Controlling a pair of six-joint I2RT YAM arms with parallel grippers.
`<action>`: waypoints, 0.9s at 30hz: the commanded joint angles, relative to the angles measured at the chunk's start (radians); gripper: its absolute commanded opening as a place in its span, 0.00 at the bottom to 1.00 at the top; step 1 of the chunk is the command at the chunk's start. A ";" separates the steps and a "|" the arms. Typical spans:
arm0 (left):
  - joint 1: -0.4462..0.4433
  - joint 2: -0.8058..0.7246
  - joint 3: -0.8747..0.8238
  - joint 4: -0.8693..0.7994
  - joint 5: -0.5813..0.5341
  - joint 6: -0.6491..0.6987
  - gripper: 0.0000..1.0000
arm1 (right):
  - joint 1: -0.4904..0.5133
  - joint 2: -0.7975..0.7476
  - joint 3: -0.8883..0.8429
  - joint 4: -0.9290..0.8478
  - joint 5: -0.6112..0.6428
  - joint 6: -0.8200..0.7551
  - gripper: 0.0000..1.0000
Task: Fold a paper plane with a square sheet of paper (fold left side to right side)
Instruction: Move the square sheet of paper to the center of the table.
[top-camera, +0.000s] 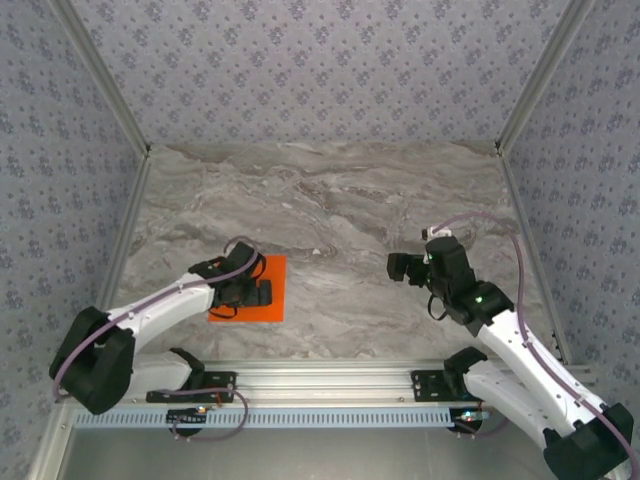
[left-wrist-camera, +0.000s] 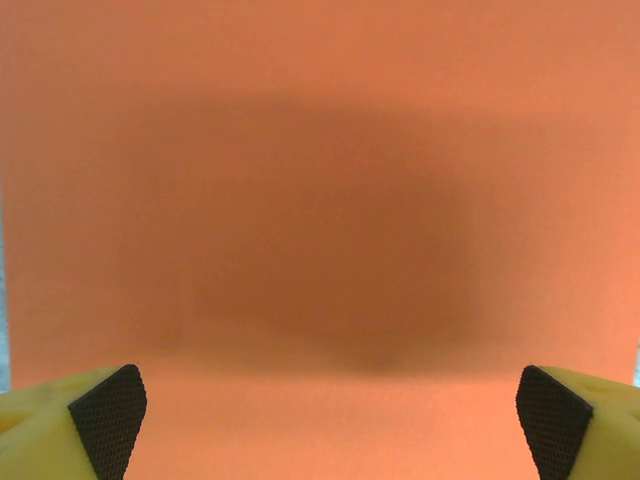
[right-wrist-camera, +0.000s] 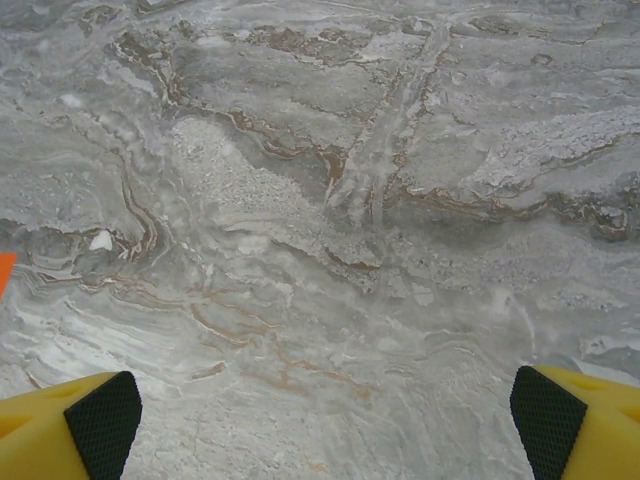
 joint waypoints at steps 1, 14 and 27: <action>-0.005 0.051 0.049 0.034 -0.021 -0.007 0.98 | 0.016 -0.003 0.032 -0.035 0.048 0.019 1.00; 0.020 0.228 0.153 0.066 -0.014 0.017 0.98 | 0.048 0.001 0.040 -0.061 0.080 0.012 1.00; 0.018 0.327 0.144 0.081 0.023 -0.003 0.98 | 0.068 0.003 0.053 -0.074 0.092 0.010 1.00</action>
